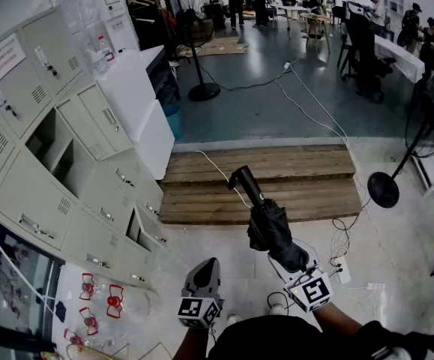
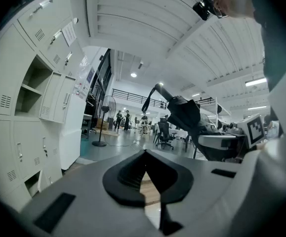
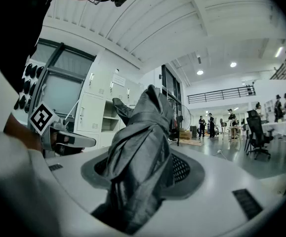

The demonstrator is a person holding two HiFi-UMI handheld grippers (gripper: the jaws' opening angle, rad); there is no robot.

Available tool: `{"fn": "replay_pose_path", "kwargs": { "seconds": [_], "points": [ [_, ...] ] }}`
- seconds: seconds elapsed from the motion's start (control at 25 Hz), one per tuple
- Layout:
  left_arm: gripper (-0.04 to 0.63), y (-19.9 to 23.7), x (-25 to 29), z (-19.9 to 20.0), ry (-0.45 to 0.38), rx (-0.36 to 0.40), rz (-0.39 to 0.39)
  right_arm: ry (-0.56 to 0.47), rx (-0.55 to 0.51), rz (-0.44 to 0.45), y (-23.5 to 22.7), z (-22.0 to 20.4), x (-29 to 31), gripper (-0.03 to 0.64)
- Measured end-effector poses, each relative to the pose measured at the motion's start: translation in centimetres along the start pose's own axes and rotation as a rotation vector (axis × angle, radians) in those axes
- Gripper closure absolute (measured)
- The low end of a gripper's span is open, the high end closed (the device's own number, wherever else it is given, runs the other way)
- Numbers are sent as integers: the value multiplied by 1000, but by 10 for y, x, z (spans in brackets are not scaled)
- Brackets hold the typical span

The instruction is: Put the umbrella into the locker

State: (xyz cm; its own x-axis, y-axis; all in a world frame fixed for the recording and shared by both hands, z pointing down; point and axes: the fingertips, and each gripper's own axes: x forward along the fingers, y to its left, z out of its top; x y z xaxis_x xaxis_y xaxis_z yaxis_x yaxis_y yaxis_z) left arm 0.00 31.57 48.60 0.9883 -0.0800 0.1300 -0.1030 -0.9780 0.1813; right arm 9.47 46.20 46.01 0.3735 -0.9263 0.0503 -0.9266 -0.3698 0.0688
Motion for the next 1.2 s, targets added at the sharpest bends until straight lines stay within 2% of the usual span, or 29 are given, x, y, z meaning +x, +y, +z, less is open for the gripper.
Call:
{"fn": "replay_pose_path", "kwargs": {
  "seconds": [0.36, 0.56, 0.68, 1.0, 1.2],
  "points": [
    [600, 21, -15, 8, -26, 2, 25, 6, -78, 14, 7, 4, 14, 383],
    [600, 28, -21, 16, -10, 59, 19, -7, -70, 22, 18, 6, 24, 382],
    [600, 37, -24, 21, -11, 86, 18, -17, -27, 26, 27, 15, 33, 382],
    [600, 70, -41, 25, -37, 81, 22, -53, -32, 28, 57, 30, 59, 382],
    [600, 102, -48, 31, -14, 66, 76, -46, -41, 21, 72, 32, 86, 382]
  ]
}}
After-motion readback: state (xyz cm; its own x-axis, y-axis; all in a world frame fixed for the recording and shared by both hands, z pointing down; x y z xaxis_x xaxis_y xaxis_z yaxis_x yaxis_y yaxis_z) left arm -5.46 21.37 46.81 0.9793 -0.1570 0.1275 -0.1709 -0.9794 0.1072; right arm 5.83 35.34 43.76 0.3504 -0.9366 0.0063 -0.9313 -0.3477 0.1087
